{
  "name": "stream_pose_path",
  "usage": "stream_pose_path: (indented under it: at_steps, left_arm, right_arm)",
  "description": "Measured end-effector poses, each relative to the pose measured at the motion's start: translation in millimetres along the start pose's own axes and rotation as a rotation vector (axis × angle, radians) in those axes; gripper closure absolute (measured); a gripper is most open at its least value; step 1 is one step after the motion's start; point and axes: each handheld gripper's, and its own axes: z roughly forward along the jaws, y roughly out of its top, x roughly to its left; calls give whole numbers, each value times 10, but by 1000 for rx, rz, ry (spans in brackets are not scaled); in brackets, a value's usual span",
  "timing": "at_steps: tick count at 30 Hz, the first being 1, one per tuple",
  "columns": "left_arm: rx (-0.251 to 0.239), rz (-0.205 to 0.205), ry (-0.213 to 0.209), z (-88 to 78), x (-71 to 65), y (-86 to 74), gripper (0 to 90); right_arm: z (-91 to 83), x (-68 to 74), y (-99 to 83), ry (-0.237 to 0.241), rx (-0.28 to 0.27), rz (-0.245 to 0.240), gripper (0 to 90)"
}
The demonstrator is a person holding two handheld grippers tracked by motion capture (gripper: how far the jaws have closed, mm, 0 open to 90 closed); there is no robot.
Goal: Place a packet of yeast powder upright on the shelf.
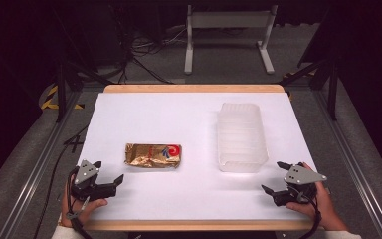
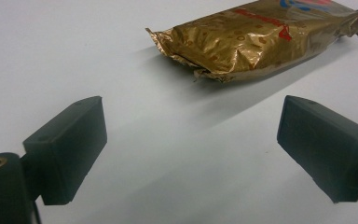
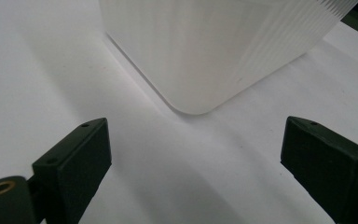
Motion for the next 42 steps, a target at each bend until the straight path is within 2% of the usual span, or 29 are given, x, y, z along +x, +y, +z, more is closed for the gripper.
stream_pose_path:
  at_steps: [2,9,12,20,22,27,30,31,36,37,40,42]
  left_arm:
    - [-3,-16,-15,17,5,3,75]
    - [-9,-19,-26,43,3,21,82]
    - [-17,-33,-39,62,10,36,84]
    - [-41,-127,-96,211,58,170,96]
    - [-39,-134,-97,232,59,189,100]
    - [-37,-214,-88,336,117,240,114]
    - [-44,-289,-124,415,181,272,135]
    - [-44,-318,-151,455,198,285,142]
    - [42,-345,-171,672,169,343,156]
    - [61,-339,-175,702,163,351,158]
    - [91,-359,-188,773,149,370,167]
    - [85,-370,-201,785,146,379,190]
  right_arm:
    - [-5,-5,-6,-2,0,1,92]
    - [-17,-3,2,-11,-7,3,92]
    - [-17,5,13,-10,-9,-2,91]
    - [-5,4,11,-7,-4,3,92]
    - [2,4,10,-8,-1,2,92]
    - [7,6,10,-6,2,2,92]
    - [4,5,10,-5,1,1,91]
    - [3,7,10,-5,0,1,92]
    - [-10,-1,8,-10,-5,4,92]
    - [-10,-2,7,-8,-3,3,91]
    - [1,4,7,-6,1,-3,92]
    - [4,8,6,-7,1,-6,92]
